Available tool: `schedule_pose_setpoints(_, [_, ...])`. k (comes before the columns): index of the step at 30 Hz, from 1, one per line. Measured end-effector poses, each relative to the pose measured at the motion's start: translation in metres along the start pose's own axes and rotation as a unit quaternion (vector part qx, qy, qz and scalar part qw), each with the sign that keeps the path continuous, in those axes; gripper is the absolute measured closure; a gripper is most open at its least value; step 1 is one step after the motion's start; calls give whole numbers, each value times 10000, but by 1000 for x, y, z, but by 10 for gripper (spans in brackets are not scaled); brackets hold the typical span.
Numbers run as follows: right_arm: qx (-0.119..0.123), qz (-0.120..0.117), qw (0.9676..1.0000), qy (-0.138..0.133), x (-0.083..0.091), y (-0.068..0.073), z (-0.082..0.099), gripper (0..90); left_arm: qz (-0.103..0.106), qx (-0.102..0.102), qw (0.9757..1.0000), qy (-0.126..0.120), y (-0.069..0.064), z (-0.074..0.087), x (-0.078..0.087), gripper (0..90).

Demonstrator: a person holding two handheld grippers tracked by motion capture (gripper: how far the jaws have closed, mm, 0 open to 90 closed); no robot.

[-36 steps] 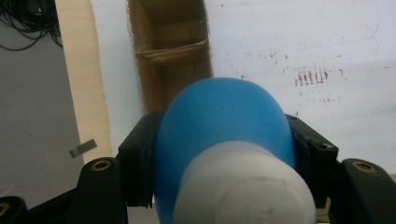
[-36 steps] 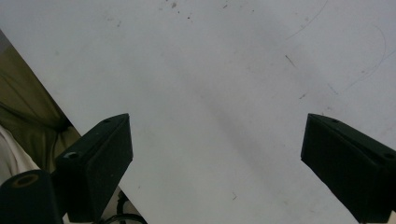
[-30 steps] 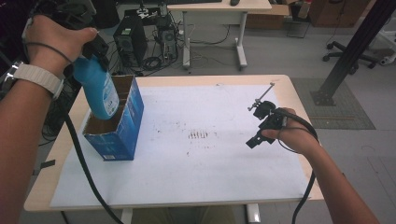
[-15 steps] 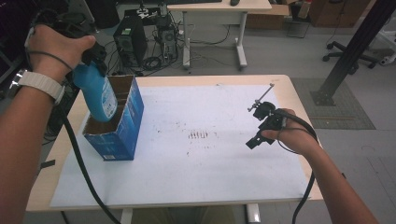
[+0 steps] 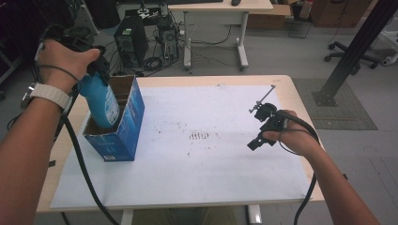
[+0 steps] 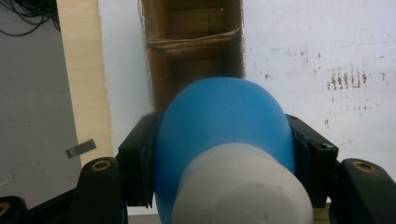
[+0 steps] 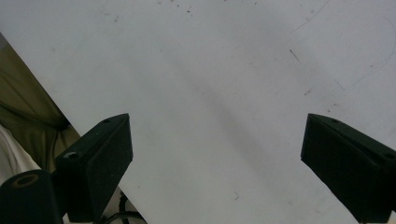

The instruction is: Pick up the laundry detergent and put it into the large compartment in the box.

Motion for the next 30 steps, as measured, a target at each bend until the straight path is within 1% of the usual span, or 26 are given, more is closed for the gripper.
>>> schedule_pose_setpoints(10, [8, -16, 10000, 24, -2, 1, -1, 91, -22, -3, 10000, -16, 9, 1, -16, 373])
schedule_pose_setpoints(12, [25, -18, 10000, 18, -3, 1, -1, 91, -38, -4, 10000, 15, 10, 2, -19, 374])
schedule_pose_setpoints(17, [25, -26, 10000, 32, -3, 1, -2, 91, 14, -10, 10000, 10, 12, 1, -28, 374])
schedule_pose_setpoints(20, [10, -30, 10000, 35, -4, 1, -1, 91, -17, -30, 10000, 51, 13, 2, -33, 374])
schedule_pose_setpoints(24, [-7, -20, 10000, 42, -5, 0, 0, 91, -43, -33, 10000, 6, 16, 1, -38, 374])
schedule_pose_setpoints(25, [-20, -17, 10000, 43, -5, 0, 1, 91, -47, -20, 10000, 35, 17, 2, -41, 374])
schedule_pose_setpoints(27, [-26, -22, 10000, 55, -5, 0, 1, 91, -59, -27, 10000, -5, 18, 1, -45, 374])
schedule_pose_setpoints(30, [-24, -37, 10000, 57, -6, 1, 1, 91, -91, -47, 9999, -3, 19, 2, -51, 374])
Point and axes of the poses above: each handheld gripper's, and its own axes: x roughly backward along the jaws, z roughly out of its underside, y roughly to its left, the point moved 10 cm from there along -x, roughly forward along the jaws, and after that the axes turned 13 degrees about z, right-handed, at the moved point
